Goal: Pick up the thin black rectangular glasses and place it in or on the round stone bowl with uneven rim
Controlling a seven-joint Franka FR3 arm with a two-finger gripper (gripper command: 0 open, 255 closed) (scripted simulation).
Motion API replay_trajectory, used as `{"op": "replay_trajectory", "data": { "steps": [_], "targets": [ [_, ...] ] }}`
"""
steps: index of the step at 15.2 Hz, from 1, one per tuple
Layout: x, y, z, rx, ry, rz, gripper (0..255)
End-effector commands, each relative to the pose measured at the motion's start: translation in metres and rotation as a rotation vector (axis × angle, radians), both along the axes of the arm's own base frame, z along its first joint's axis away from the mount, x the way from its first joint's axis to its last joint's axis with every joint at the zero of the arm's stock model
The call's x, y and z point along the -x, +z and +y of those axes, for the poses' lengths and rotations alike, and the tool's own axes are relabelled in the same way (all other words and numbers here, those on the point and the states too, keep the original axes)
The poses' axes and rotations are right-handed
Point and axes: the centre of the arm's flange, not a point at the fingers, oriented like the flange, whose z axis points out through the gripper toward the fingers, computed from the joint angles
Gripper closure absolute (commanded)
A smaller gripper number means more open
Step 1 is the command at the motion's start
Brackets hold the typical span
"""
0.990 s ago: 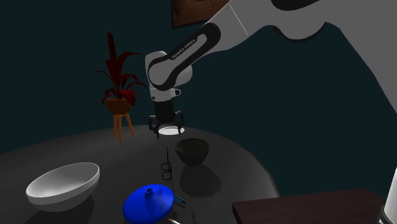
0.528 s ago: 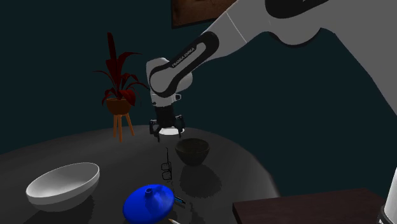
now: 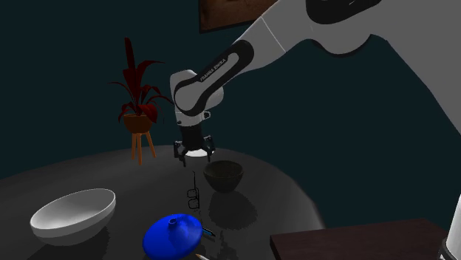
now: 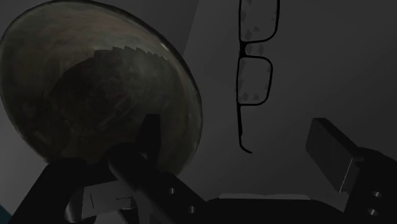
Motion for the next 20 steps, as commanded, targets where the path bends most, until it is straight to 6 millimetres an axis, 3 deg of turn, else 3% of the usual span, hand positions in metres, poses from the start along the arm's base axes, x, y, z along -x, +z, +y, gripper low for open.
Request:
{"op": "replay_trajectory", "data": {
  "steps": [1, 10, 11, 18, 20],
  "targets": [
    [0.000, 0.000, 0.000, 0.000, 0.000, 0.000, 255],
    [0.000, 0.000, 0.000, 0.000, 0.000, 0.000, 255],
    [0.000, 0.000, 0.000, 0.000, 0.000, 0.000, 0],
    [0.023, -0.084, -0.001, -0.121, 0.105, 0.048, 0],
    [0.023, -0.090, 0.000, -0.122, 0.105, 0.048, 0]
  ]
}}
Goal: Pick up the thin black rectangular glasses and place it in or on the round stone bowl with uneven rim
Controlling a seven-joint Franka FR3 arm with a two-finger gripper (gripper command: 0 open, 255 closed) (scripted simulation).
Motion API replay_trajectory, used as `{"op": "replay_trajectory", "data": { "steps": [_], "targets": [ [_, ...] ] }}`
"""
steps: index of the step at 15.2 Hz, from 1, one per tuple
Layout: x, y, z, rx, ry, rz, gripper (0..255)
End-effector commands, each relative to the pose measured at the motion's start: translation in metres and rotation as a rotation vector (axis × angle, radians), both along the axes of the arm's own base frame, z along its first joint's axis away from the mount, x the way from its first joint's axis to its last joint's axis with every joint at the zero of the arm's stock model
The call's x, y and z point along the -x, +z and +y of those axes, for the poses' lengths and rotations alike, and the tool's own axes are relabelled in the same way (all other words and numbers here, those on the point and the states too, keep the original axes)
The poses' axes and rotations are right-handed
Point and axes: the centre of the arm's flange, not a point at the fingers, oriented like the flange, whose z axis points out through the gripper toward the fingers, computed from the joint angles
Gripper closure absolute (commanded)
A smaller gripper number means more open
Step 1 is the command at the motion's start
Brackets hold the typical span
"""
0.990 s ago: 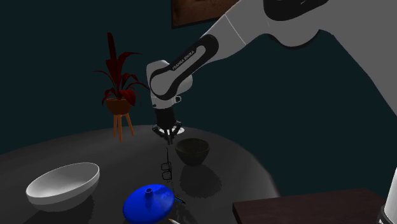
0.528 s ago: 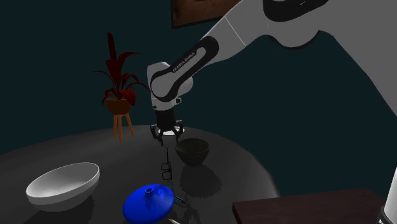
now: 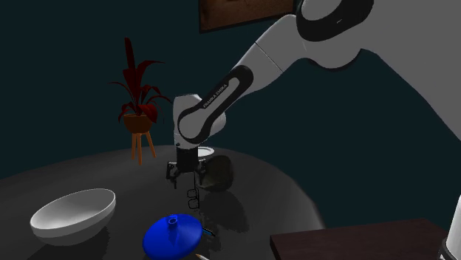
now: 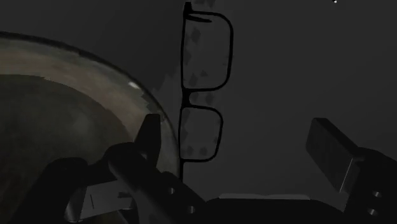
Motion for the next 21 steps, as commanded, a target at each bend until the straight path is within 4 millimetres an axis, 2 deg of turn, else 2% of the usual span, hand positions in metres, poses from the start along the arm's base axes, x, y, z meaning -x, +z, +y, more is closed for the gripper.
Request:
{"op": "replay_trajectory", "data": {
  "steps": [1, 6, 14, 15, 21],
  "targets": [
    [-0.001, -0.019, -0.013, 0.020, -0.003, 0.016, 0],
    [-0.002, -0.048, -0.012, 0.020, -0.003, 0.016, 0],
    [-0.002, -0.048, -0.012, 0.020, -0.003, 0.016, 0],
    [-0.003, -0.048, -0.013, 0.020, -0.003, 0.016, 255],
    [-0.001, -0.049, -0.014, 0.021, -0.003, 0.016, 255]
  ]
}}
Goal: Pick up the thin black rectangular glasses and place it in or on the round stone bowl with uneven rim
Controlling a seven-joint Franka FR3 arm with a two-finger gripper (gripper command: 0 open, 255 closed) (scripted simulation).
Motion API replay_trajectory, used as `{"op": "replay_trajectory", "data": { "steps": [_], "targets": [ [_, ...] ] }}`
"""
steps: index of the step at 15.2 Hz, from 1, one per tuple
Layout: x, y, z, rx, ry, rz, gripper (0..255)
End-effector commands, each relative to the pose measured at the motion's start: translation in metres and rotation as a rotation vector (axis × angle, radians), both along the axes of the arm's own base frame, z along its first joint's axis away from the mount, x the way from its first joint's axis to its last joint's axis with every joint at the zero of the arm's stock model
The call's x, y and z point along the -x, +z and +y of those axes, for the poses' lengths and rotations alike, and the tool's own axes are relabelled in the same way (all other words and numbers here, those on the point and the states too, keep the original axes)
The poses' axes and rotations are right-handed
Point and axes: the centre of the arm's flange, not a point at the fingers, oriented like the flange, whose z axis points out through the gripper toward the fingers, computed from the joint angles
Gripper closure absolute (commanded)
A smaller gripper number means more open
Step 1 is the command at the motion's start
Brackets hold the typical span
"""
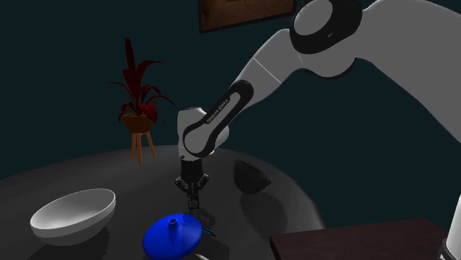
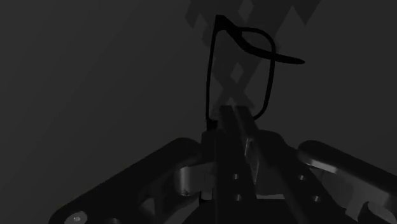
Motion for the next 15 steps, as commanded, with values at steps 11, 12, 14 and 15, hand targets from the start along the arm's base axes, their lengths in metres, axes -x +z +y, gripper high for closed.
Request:
{"op": "replay_trajectory", "data": {
  "steps": [11, 12, 14, 15],
  "targets": [
    [-0.020, 0.011, 0.005, -0.004, 0.016, -0.003, 0],
    [-0.020, 0.006, 0.005, -0.004, 0.016, -0.003, 0],
    [-0.021, -0.005, 0.006, -0.004, 0.016, -0.003, 0],
    [-0.021, -0.008, 0.006, -0.004, 0.016, -0.003, 0]
  ]
}}
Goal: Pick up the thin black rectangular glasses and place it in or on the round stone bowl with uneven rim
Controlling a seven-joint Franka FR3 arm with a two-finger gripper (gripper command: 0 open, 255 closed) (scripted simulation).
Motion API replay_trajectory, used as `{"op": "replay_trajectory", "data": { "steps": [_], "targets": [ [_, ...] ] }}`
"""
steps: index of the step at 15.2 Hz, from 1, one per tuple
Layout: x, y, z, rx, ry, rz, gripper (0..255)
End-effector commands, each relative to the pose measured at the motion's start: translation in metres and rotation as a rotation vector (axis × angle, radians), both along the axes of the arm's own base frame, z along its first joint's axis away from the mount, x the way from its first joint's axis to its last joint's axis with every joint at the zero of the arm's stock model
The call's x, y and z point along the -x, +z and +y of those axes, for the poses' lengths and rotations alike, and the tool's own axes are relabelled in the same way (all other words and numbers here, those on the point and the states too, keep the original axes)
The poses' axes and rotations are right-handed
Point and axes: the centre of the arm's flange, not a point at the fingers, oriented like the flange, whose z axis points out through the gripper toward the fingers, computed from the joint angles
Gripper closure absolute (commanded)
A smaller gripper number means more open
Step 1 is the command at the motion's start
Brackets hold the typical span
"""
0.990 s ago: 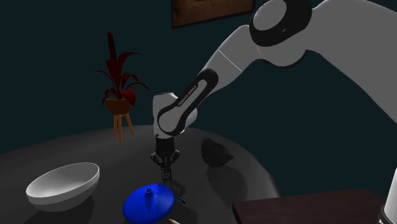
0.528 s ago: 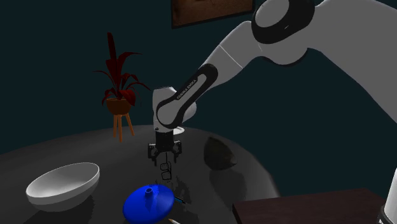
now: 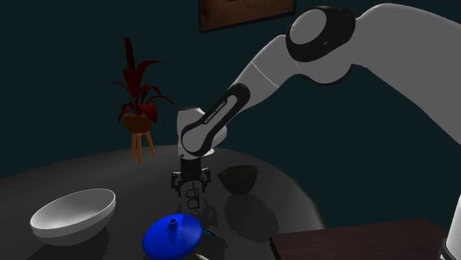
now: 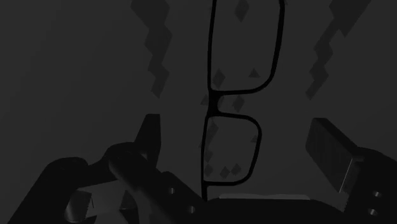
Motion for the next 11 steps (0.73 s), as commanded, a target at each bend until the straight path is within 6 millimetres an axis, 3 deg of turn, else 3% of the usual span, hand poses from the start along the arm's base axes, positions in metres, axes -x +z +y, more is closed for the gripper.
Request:
{"op": "replay_trajectory", "data": {
  "steps": [1, 8, 9, 11],
  "targets": [
    [0.0000, -0.0054, 0.0009, 0.000, 0.000, 0.000, 0],
    [0.0000, -0.0053, 0.0009, 0.000, 0.000, 0.000, 0],
    [0.0000, -0.0053, 0.0009, 0.000, 0.000, 0.000, 255],
    [0.0000, -0.0053, 0.0009, 0.000, 0.000, 0.000, 255]
  ]
}}
